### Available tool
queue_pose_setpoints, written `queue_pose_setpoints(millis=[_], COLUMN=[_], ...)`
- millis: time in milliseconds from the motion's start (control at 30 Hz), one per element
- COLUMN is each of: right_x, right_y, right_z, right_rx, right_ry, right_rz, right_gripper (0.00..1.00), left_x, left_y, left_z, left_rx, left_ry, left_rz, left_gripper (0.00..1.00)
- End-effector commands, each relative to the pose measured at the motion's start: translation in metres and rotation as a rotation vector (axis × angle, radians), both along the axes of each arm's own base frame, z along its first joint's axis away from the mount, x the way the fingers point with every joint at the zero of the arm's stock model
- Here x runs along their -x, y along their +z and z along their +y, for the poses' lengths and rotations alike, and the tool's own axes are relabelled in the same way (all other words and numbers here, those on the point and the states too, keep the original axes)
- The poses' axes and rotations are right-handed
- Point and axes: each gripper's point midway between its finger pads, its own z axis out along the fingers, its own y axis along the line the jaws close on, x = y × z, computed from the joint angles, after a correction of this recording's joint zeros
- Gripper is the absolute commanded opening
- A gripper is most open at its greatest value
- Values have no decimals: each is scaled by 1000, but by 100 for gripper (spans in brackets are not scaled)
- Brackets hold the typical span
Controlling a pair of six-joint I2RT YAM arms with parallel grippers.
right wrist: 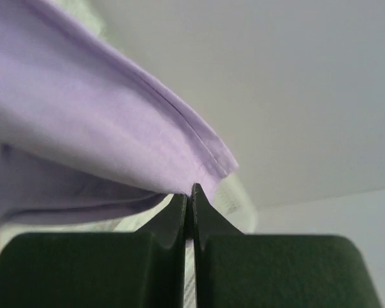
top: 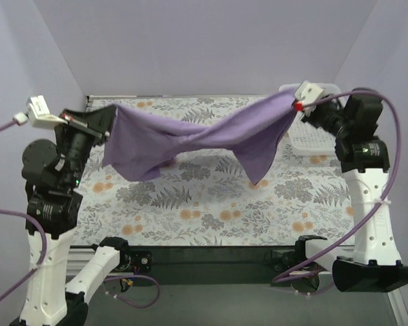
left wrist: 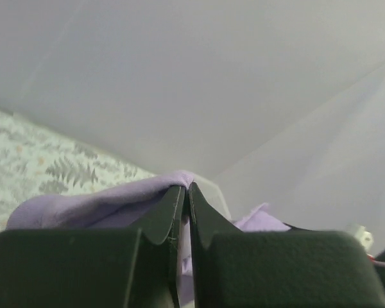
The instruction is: Fold and stack the t-shirts
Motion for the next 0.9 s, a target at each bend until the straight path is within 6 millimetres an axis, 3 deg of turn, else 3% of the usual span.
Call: queue_pose_setpoints(millis=[0, 33, 67, 100, 133, 167, 200, 267, 333, 367, 433, 467, 567, 633, 700, 767, 800, 833, 867], right_x=[34, 45, 72, 86, 95, 114, 126, 144, 156, 163, 169, 168, 166, 162, 128, 82, 55, 28, 11], right_y=[-106, -133, -157, -204, -223, -242, -268, -288, -299, -304, -306, -305, -302, -296, -269, -243, -200, -202, -190], right_z=[-20, -25, -29, -36, -45, -48, -50, -53, -49, -46, -42, -42, -37, -25, -19, -14, -13, -12, -11], right_rx=[144, 243, 299, 342, 429, 464, 487, 515, 517, 508, 499, 493, 461, 390, 318, 199, 171, 93, 64], right_ry=[16, 48, 64, 73, 77, 88, 105, 125, 177, 202, 233, 236, 248, 272, 241, 188, 159, 132, 120], right_rz=[172, 181, 226, 321, 342, 396, 462, 534, 572, 610, 630, 639, 642, 627, 544, 517, 440, 517, 525], right_gripper=[1, 1, 1, 1, 1, 1, 1, 1, 1, 1, 1, 1, 1, 1, 1, 1, 1, 1, 1], left_x=[22, 34, 61, 75, 87, 113, 123, 151, 164, 172, 188, 196, 209, 194, 157, 97, 74, 46, 5], left_y=[-113, -131, -155, -170, -191, -205, -212, -228, -241, -259, -272, -291, -303, -299, -282, -277, -277, -259, -258], left_z=[-12, -21, -37, -48, -56, -68, -72, -84, -89, -91, -96, -96, -99, -99, -103, -104, -104, -101, -106], left_rx=[-10, 3, 17, 45, 63, 83, 100, 169, 220, 255, 293, 314, 346, 372, 384, 362, 357, 347, 354], left_ry=[-88, -148, -269, -342, -401, -517, -555, -666, -718, -736, -811, -821, -868, -829, -792, -698, -662, -620, -613], left_rz=[287, 337, 422, 488, 569, 661, 714, 835, 921, 992, 1059, 1117, 1157, 1130, 1021, 924, 906, 842, 836], left_gripper=[0, 0, 0, 0, 0, 0, 0, 0, 0, 0, 0, 0, 0, 0, 0, 0, 0, 0, 0])
